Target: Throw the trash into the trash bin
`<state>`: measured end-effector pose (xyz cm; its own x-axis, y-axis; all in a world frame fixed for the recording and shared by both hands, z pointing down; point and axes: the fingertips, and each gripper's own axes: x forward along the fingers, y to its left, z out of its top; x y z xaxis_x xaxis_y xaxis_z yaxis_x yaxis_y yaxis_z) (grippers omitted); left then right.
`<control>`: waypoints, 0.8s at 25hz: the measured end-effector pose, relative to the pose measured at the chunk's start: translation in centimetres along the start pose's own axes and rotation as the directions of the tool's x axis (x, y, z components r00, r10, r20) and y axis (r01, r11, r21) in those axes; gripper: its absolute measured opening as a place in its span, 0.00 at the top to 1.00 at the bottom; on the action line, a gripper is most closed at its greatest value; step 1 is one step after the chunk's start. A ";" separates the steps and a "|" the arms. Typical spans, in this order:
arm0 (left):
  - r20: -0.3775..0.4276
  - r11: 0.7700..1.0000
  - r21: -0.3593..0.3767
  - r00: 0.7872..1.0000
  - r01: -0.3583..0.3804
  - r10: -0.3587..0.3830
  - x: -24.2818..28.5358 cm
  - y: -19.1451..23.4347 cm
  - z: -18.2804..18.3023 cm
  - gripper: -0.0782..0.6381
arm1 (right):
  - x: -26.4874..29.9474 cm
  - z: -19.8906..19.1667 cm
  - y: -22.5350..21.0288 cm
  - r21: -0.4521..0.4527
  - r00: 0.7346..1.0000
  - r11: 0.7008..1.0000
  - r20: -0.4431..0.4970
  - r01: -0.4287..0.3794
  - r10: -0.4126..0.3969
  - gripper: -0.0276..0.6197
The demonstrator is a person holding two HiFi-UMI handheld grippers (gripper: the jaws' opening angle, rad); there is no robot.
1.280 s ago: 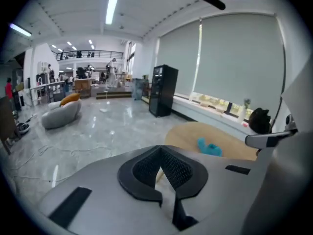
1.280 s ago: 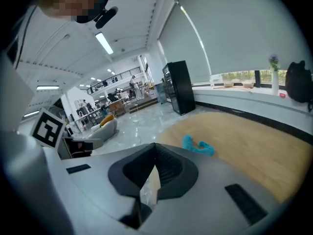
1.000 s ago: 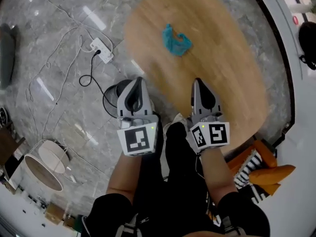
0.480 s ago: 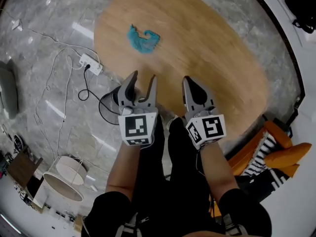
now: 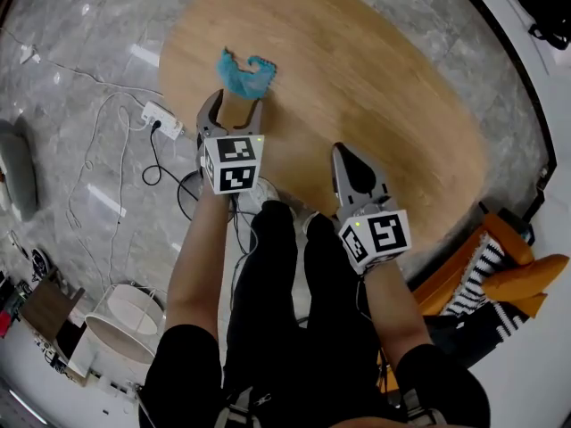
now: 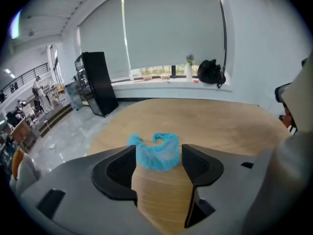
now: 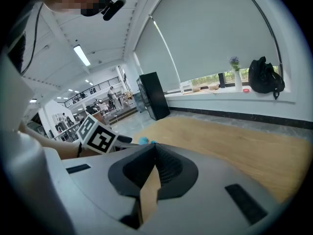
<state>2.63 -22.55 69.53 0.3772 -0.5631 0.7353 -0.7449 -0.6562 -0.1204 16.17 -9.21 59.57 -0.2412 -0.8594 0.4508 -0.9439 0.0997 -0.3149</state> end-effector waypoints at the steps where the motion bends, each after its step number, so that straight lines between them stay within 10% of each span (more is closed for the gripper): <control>1: -0.013 1.000 0.019 1.000 -0.008 0.008 0.9 0.4 0.0 0.49 | 0.0 -0.2 -0.2 0.007 1.000 1.000 -0.004 0.004 -0.004 0.94; 11: -0.178 0.996 0.069 0.983 0.060 -0.046 7.2 0.2 -2.3 0.51 | 1.1 -0.9 -0.6 0.013 1.000 1.000 -0.028 -0.005 0.005 0.94; 15: -0.200 0.997 0.009 0.977 0.074 -0.071 7.4 0.2 -2.4 0.84 | 1.5 -0.7 -0.8 0.014 1.000 1.000 -0.029 -0.005 0.006 0.94; 20: -0.172 0.997 -0.017 0.982 0.073 -0.075 6.7 0.1 -1.9 0.87 | 1.7 -0.9 -1.3 0.037 0.999 0.999 -0.036 0.010 -0.009 0.94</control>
<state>4.00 -25.43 75.70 0.3317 -0.4170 0.8462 -0.7246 -0.6870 -0.0544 16.78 -10.36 61.48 -0.2405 -0.8418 0.4833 -0.9372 0.0719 -0.3412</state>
